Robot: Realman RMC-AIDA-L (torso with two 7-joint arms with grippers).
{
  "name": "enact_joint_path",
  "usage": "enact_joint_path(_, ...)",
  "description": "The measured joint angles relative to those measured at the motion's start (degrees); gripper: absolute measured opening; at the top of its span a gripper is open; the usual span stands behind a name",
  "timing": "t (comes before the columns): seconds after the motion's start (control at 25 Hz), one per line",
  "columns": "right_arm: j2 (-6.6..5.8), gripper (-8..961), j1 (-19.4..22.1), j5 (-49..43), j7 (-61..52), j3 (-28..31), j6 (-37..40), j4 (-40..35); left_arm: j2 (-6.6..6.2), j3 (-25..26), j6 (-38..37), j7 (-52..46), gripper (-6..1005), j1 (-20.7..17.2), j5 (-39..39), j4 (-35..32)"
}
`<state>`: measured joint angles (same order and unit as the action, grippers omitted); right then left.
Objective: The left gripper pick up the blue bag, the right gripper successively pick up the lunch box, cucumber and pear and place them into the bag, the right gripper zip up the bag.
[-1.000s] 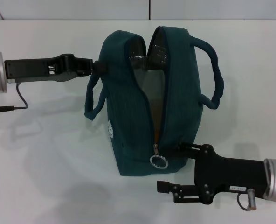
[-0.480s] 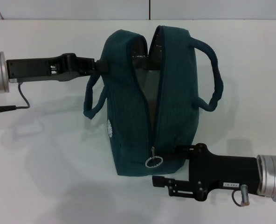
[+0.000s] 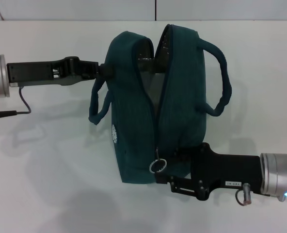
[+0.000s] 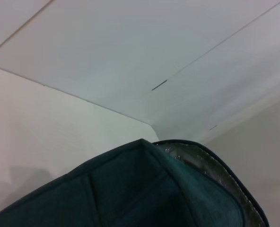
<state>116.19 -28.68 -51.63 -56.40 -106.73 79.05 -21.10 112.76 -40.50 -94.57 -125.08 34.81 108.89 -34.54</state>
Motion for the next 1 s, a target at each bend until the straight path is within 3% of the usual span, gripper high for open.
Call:
enact_joint_path(0.36, 0.0, 407, -0.2, 0.0, 0.0, -0.1, -0.5, -0.2, 0.0, 0.0, 0.0, 0.0, 75, -0.3, 0.0, 0.0)
enact_joint_path(0.76, 0.0, 134, -0.1, 0.0, -0.1, 0.1, -0.8, -0.2, 0.15, -0.1, 0.0, 0.0, 75, -0.7, 0.0, 0.0)
enact_joint_path(1.0, 0.0, 57, 0.2, 0.0, -0.2, 0.3, -0.5, -0.3, 0.18, -0.1, 0.0, 0.1, 76, -0.9, 0.0, 0.0)
